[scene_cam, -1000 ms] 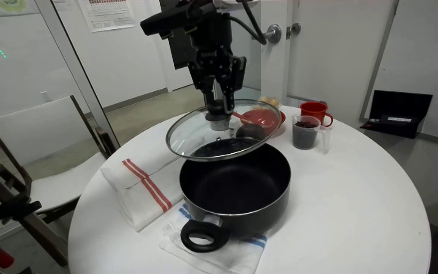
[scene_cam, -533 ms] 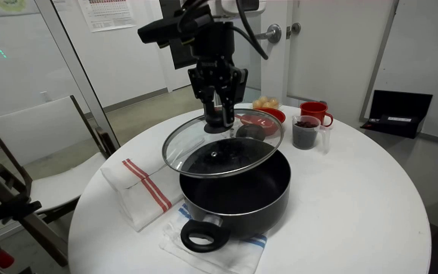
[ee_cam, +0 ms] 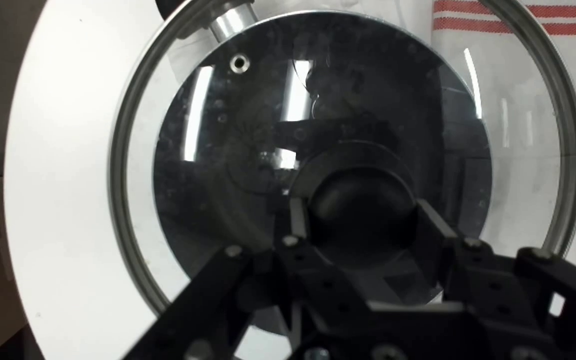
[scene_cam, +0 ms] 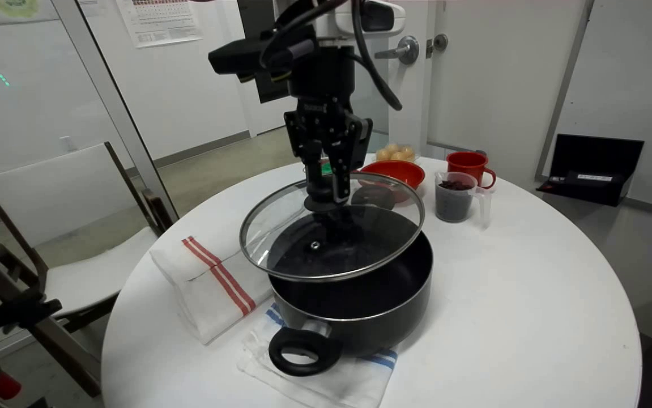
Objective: Put the lid on the pan
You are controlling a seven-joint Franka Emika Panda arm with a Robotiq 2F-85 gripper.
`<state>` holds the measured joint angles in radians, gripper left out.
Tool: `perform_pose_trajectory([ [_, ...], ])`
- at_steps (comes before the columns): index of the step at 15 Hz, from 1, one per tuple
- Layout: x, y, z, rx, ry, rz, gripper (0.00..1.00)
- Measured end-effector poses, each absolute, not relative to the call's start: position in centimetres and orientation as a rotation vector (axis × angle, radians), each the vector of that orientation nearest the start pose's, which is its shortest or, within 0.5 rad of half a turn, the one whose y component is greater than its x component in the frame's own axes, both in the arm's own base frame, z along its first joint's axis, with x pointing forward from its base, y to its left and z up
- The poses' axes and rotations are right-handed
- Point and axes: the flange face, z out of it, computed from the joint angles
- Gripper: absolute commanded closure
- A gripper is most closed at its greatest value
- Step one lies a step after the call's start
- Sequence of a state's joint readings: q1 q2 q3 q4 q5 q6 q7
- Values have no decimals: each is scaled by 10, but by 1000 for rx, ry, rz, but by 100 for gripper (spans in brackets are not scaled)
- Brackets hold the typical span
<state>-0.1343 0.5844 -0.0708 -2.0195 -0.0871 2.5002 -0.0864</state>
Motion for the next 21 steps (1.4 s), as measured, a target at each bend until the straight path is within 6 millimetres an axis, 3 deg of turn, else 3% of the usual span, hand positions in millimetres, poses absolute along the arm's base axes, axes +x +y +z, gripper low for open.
perform_pose_trajectory([
  [12, 568, -126, 117, -3195, 87, 230, 74],
  [21, 578, -133, 112, -3198, 102, 212, 74],
])
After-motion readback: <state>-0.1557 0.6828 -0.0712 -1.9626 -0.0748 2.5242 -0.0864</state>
